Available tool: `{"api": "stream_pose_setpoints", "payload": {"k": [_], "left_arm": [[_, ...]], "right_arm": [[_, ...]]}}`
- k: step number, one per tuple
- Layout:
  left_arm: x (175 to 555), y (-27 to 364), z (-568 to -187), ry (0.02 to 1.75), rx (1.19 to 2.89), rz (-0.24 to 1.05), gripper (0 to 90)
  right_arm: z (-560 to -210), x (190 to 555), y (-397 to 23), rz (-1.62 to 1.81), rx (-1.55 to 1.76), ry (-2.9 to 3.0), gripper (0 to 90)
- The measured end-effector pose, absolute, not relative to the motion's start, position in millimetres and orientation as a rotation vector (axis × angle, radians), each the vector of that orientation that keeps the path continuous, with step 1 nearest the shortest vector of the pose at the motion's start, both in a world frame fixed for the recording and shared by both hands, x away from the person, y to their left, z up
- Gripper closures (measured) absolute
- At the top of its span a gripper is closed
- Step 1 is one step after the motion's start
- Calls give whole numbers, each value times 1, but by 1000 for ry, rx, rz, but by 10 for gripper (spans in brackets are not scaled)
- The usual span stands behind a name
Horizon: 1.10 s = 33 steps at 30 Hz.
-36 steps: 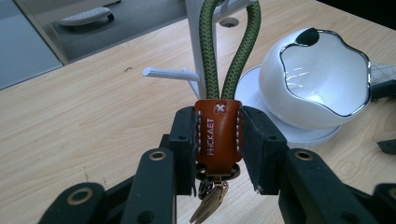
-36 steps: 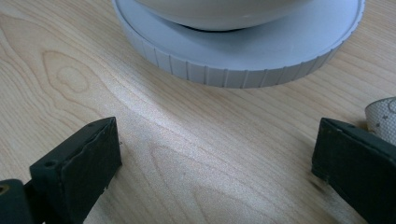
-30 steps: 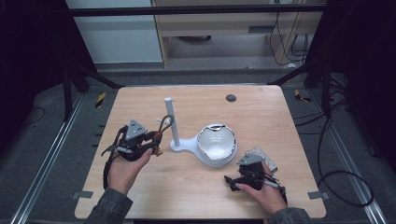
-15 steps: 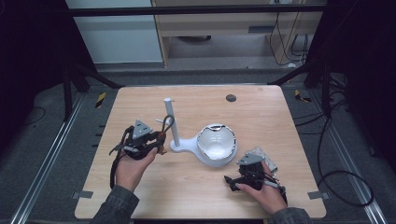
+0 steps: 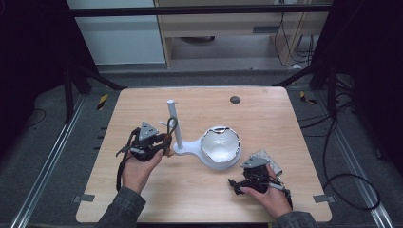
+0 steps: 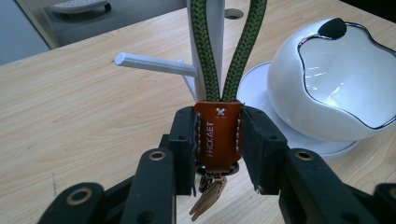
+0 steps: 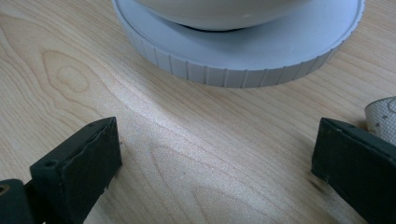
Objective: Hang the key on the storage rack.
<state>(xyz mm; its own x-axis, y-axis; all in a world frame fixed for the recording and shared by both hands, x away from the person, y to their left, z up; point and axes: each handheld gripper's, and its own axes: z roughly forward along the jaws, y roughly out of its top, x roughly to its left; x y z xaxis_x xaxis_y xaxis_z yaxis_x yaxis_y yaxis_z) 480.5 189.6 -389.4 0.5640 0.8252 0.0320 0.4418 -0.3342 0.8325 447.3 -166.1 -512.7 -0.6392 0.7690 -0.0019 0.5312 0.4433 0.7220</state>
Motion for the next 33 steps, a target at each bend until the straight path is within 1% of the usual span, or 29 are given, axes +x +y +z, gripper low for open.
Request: {"api": "stream_pose_setpoints", "payload": {"k": [3,5,6,11,13,14,15,16,18,20,21,22,25,29,33], "left_arm": [[482,191,-391,1017,1965,585,655],[483,192,-392,1016,1964,583,594],[484,193,-394,1016,1960,579,594],[481,199,-404,1018,1952,571,353],[480,204,-411,1015,1964,560,294],[480,207,-415,1018,1965,565,266],[479,210,-418,1019,1972,567,209],[480,214,-424,1020,1988,564,209],[481,220,-435,1033,2003,551,143],[484,227,-445,1048,2000,533,132],[485,230,-450,1059,2001,514,104],[487,233,-454,1072,2005,507,104],[489,238,-462,1056,2049,502,86],[490,244,-468,1075,2046,497,75],[491,247,-477,1075,2073,469,74]], "right_arm": [[-513,447,-166,1010,1111,2369,14],[-513,447,-166,1010,1109,2369,14],[-513,447,-166,1010,1111,2369,14],[-513,447,-167,1012,1099,2371,13],[-512,447,-167,1007,1106,2374,15],[-511,446,-167,998,1106,2381,32],[-509,445,-167,998,1107,2398,57],[-509,445,-167,998,1107,2398,57],[-498,440,-171,980,1082,2398,61],[-492,439,-172,960,1077,2399,60],[-481,437,-176,928,1082,2379,62],[-481,437,-176,928,1082,2379,62],[-464,438,-186,867,1103,2360,72],[-447,443,-202,818,1179,2330,79],[-438,447,-213,793,1233,2317,75]]}}
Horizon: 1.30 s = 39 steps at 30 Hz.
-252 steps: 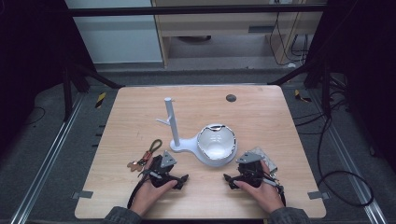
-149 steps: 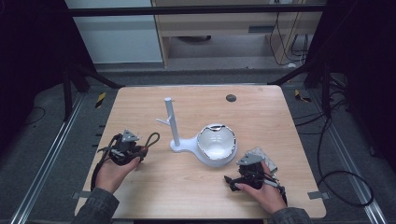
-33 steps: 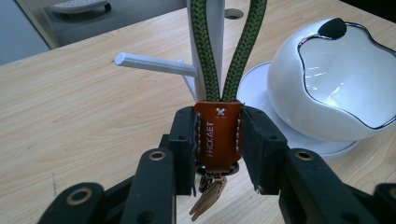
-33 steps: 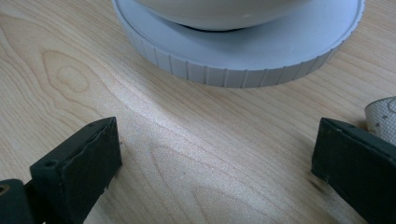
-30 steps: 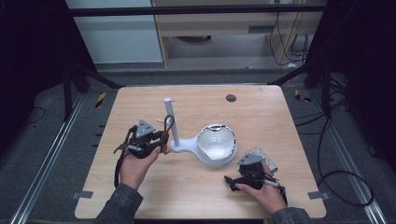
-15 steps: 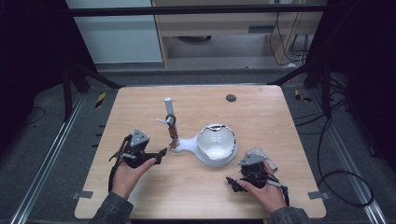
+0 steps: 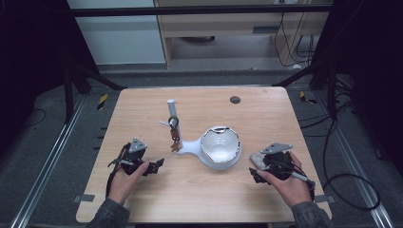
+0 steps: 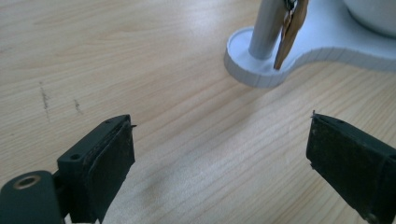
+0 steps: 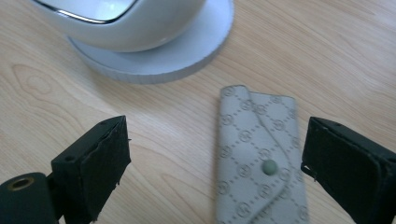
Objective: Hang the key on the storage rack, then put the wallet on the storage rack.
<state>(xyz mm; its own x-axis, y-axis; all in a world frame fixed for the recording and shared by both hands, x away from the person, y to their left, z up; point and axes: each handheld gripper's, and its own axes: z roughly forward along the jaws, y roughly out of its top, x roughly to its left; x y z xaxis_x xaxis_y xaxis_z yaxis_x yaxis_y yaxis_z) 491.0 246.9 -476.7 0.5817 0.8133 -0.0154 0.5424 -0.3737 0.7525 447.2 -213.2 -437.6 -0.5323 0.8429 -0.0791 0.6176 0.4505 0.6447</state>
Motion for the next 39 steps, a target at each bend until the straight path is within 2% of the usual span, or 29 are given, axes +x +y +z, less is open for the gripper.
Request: {"api": "stream_pose_setpoints", "payload": {"k": [8,18,24,31,39], "left_arm": [[492,262,-484,1145,2029,439,78],[490,252,-488,1119,2090,465,75],[493,251,-492,1125,2113,458,74],[495,253,-496,1147,2119,460,68],[499,255,-500,1166,2122,453,62]], "right_arm": [[-421,461,-230,694,1316,2341,73],[-374,465,-245,631,1336,2353,71],[-361,465,-255,583,1358,2359,69],[-368,471,-257,552,1369,2368,70],[-396,476,-245,506,1396,2430,73]]}}
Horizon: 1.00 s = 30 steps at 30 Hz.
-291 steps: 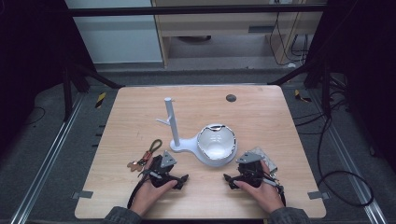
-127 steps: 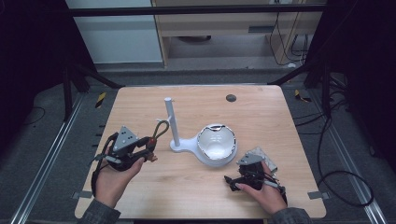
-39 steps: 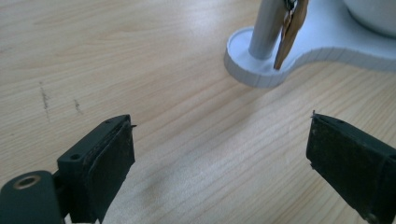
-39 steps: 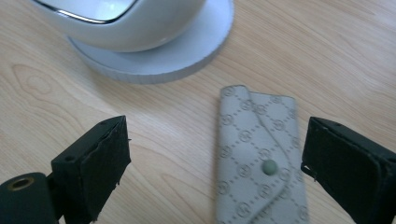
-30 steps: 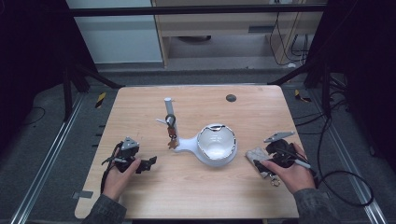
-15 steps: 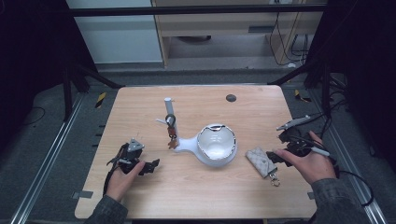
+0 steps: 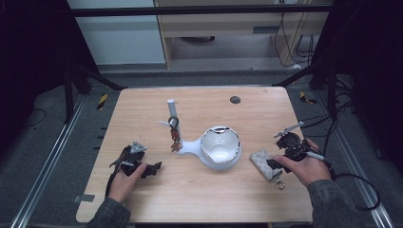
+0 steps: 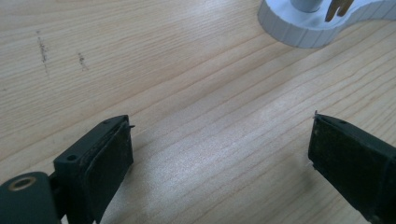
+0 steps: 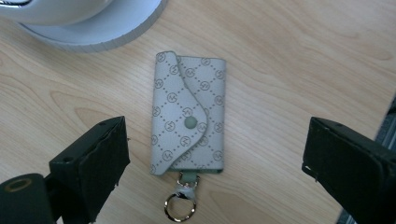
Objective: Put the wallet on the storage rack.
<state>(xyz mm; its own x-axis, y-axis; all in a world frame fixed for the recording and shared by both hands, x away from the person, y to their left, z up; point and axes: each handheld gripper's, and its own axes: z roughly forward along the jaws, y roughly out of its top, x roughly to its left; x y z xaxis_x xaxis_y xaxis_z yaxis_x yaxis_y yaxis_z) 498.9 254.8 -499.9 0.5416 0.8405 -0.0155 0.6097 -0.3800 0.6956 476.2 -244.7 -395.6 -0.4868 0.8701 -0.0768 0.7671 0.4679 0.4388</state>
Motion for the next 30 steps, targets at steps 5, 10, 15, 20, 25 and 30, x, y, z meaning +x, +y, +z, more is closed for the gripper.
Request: {"api": "stream_pose_setpoints", "payload": {"k": [5,10,15,20,25,30], "left_arm": [[500,255,-502,1172,2130,452,61],[500,254,-503,1164,2139,459,49],[499,253,-505,1154,2143,491,43],[499,253,-507,1145,2129,498,27],[499,253,-508,1141,2120,505,19],[499,253,-508,1140,2118,507,14]], "right_arm": [[-414,477,-237,507,1396,2452,76],[-427,479,-235,506,1410,2454,73],[-440,482,-236,483,1422,2482,69],[-450,485,-238,471,1446,2493,98],[-458,485,-239,455,1465,2496,114],[-463,484,-241,450,1479,2504,120]]}}
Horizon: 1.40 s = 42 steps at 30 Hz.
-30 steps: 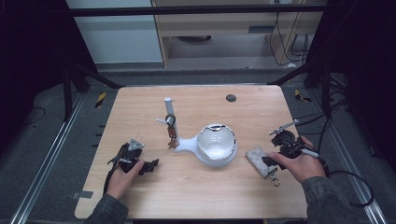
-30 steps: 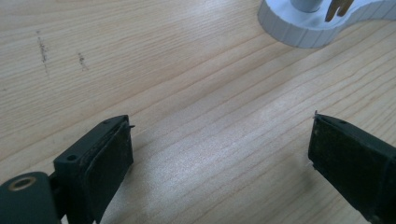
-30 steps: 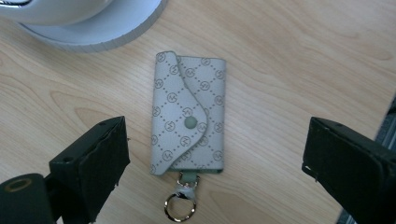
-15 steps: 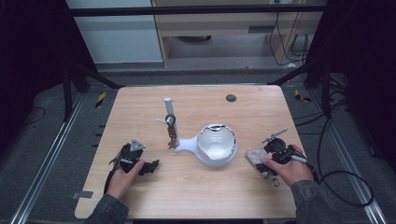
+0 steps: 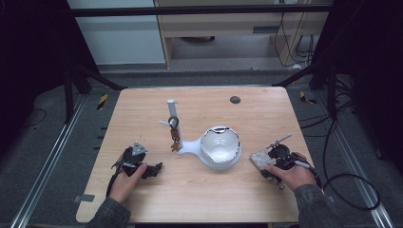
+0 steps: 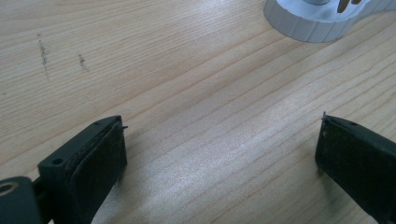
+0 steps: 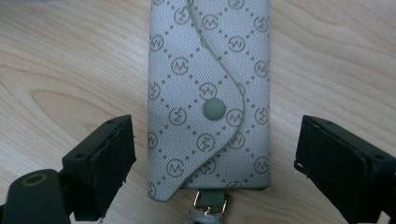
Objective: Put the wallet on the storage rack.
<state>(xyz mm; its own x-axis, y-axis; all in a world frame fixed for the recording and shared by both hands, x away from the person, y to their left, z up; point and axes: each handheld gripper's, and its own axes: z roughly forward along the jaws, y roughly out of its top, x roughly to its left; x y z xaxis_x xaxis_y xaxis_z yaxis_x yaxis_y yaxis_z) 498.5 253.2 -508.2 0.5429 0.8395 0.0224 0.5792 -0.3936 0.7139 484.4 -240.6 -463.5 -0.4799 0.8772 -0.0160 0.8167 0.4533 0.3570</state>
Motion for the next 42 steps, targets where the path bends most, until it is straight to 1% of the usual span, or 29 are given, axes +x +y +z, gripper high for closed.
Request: {"api": "stream_pose_setpoints", "payload": {"k": [8,17,31,37,42], "left_arm": [[499,253,-508,1138,2118,507,13],[499,253,-508,1136,2119,507,12],[499,253,-508,1135,2120,506,12],[499,253,-508,1134,2120,506,12],[499,253,-508,1134,2119,506,12]], "right_arm": [[-470,484,-241,448,1495,2508,165],[-472,484,-243,457,1500,2514,223],[-471,483,-242,445,1468,2528,289],[-461,480,-240,459,1418,2541,302],[-437,474,-234,471,1355,2543,304]]}}
